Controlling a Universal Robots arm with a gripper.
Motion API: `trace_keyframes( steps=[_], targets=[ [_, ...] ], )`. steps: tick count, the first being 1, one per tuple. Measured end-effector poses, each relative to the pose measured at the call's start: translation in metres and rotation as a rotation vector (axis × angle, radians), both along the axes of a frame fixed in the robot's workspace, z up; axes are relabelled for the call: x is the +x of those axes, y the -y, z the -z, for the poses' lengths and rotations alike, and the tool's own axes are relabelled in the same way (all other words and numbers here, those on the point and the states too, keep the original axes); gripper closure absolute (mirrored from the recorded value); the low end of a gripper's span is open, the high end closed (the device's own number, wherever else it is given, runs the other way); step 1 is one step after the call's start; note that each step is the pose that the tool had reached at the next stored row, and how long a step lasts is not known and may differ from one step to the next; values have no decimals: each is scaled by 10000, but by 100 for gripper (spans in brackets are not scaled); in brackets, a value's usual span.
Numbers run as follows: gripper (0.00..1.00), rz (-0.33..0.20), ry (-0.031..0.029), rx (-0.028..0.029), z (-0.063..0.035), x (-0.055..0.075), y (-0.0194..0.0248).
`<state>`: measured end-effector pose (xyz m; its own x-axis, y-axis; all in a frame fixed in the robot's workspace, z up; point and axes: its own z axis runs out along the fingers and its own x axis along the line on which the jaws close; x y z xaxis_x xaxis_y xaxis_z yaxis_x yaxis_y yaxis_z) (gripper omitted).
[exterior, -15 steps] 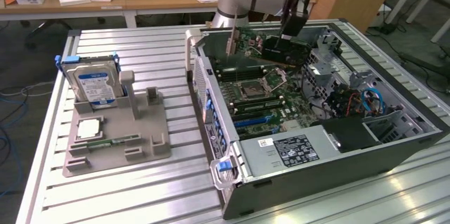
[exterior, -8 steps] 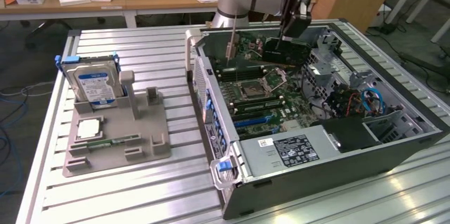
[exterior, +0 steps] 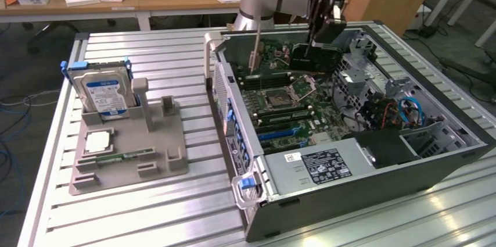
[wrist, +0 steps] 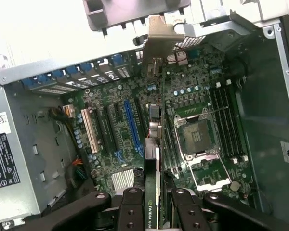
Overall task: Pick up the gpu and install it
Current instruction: 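Insert the gpu into the slot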
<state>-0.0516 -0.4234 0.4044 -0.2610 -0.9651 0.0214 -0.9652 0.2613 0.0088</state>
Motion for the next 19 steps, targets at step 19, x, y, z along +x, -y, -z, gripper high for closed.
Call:
trace_keyframes(
  steps=[19],
  targets=[
    [74, -2749, 189, -10, 82, 4, 2]
  ],
)
